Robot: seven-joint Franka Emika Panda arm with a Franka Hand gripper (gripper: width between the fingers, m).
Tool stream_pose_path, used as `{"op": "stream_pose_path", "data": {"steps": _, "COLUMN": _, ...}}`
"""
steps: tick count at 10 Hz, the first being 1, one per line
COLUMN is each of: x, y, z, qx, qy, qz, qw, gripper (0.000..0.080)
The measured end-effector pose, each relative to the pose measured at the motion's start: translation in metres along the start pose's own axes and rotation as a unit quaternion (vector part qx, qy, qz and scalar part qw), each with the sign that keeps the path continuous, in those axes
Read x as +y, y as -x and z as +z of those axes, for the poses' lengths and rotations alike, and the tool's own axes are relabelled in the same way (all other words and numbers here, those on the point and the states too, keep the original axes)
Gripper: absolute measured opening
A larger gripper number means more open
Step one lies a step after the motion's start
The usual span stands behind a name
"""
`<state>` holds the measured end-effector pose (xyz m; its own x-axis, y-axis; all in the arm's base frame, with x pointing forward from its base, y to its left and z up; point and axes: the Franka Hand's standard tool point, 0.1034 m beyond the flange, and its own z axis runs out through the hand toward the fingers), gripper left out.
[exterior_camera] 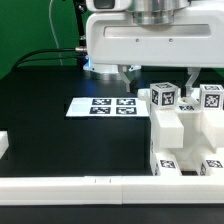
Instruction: Assemble chair
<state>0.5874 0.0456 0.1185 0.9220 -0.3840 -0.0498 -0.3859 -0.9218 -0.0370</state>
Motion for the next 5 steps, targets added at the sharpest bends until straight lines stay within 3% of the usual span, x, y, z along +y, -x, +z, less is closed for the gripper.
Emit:
{"op": "stream_pose_path", "data": {"steps": 3, "x": -0.0071, "y": 0.0046, "z": 0.0022, "qx": 0.0, "qy": 0.006, "qz": -0.004, "qw": 1.0, "gripper": 0.0649}}
{"op": "stream_pose_path", "data": {"steps": 4, "x": -0.0058, "y": 0.0039, "z": 0.002, "qx": 0.001, "qy": 0.006, "qz": -0.003, "qw": 1.0, "gripper": 0.0527}}
{"op": "stream_pose_path", "data": {"steps": 5, "x": -0.0059, "y": 0.0039, "z": 0.002, "qx": 0.001, "qy": 0.006, "qz": 0.004, "qw": 1.0, "gripper": 0.0527}}
